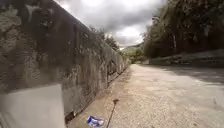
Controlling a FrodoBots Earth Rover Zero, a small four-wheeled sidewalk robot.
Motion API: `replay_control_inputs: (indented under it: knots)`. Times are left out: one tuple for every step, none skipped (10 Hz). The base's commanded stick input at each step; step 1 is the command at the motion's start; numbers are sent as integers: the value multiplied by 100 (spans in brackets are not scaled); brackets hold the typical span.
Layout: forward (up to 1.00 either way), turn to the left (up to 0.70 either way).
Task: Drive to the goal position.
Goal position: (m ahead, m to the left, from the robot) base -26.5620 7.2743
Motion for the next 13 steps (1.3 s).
replay_control_inputs:
  knots:
    - [0, 0]
    - [0, 0]
    - [0, 0]
    - [0, 0]
    - [0, -23]
    - [0, -41]
    - [0, -58]
    - [0, -66]
    - [0, -66]
    - [0, -66]
    - [0, -66]
    - [0, -66]
    - [0, -66]
